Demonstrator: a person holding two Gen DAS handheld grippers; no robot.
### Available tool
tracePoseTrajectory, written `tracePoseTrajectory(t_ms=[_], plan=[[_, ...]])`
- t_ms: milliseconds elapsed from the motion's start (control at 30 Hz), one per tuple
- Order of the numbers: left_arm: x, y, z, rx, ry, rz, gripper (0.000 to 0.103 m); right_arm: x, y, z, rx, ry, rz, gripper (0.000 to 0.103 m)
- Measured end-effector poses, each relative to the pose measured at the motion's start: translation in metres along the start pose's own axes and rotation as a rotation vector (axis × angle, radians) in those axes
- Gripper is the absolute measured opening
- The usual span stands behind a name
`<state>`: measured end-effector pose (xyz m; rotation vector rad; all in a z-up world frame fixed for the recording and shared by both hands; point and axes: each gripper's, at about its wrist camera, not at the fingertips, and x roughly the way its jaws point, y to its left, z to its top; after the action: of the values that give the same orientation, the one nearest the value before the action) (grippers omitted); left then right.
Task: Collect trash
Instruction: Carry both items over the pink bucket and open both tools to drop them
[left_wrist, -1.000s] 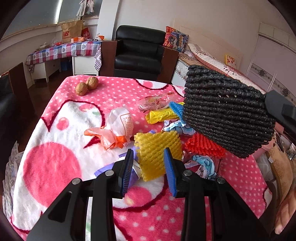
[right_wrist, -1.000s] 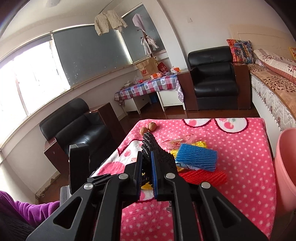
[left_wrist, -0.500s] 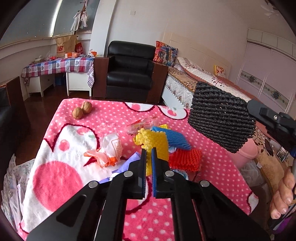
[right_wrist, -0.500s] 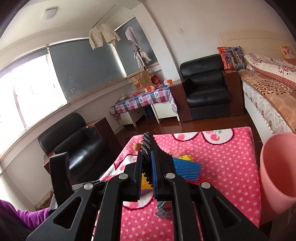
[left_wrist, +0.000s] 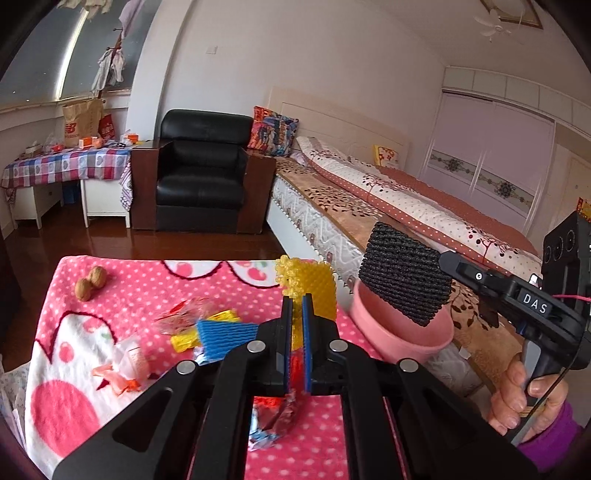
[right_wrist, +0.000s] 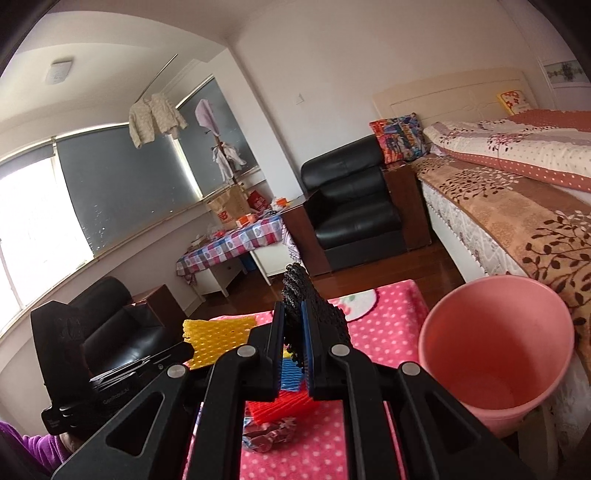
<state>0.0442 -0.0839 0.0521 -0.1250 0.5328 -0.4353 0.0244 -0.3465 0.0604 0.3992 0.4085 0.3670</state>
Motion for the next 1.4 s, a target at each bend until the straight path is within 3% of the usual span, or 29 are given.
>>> tracePoseTrajectory(t_ms=[267,567,767,1033,1267,1400], plan=[[0.057,-0.062,0.005,0.097,0.05,-0.102,0.004,-0.014,-0.086,0.005,0.112,-0.013,-0.119,0.009],[0.116,-0.113,-0.008,0.178,0.135,-0.133,0.004,-0.004,-0.149,-0.009,0.209,0.021,-0.197,0.009],[0.146,-0.127,-0.019,0.204,0.185,-0.137,0.004,0.005,-0.169,-0.015,0.238,0.044,-0.233,0.009],[0.158,-0.136,-0.024,0.22,0.199,-0.146,0.005,0.01,-0.177,-0.021,0.247,0.06,-0.251,0.011],[0.161,-0.135,-0.023,0.191,0.228,-0.177,0.006,0.007,-0.173,-0.021,0.234,0.046,-0.285,0.037],[0.157,-0.134,-0.02,0.173,0.218,-0.186,0.006,0.002,-0.167,-0.019,0.221,0.036,-0.293,0.037]])
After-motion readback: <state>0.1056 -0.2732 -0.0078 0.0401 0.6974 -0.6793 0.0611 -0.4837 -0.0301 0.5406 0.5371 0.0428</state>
